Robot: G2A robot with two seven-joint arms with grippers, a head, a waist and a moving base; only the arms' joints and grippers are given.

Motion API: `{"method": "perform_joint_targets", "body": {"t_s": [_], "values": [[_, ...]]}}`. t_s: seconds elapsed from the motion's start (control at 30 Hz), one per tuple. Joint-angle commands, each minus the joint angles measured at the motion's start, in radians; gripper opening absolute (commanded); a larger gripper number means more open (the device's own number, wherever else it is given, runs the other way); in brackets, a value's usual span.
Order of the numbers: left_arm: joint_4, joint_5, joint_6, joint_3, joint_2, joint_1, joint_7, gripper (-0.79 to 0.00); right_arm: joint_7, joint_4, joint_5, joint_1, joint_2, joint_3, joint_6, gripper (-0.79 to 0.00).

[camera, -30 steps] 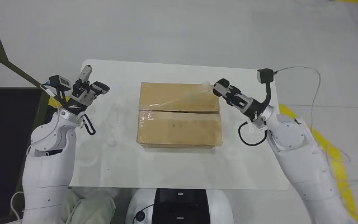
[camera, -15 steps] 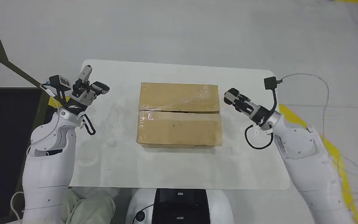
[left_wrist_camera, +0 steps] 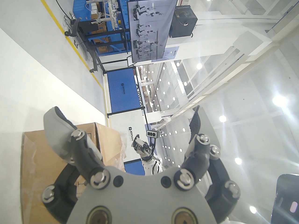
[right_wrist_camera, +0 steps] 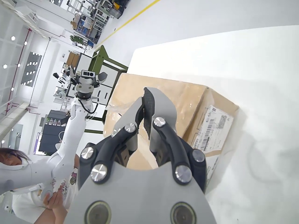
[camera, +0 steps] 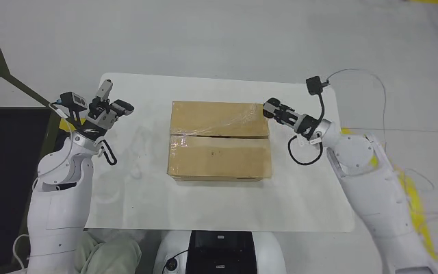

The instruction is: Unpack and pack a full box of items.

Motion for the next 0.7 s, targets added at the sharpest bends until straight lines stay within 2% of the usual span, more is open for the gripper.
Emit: {"method": "perform_joint_targets", "body": {"t_s": [0.0,0.2,0.43,0.67], "values": [[0.000,0.000,0.000,0.000,0.000,0.000,0.000,0.000,-0.003,0.014,-0.019,0.029,-0.004,-0.016,-0.012,-0.785],[0.000,0.000,0.000,0.000,0.000,0.000,0.000,0.000,0.008,0.100,-0.037,0.105,-0.019,-0.066,-0.073,-0.785],[0.000,0.000,0.000,0.000,0.000,0.000,0.000,0.000,-0.014,0.204,-0.072,0.162,-0.034,-0.109,-0.207,-0.785],[0.000,0.000,0.000,0.000,0.000,0.000,0.000,0.000,-0.014,0.204,-0.072,0.162,-0.034,-0.109,-0.207,-0.785]]}}
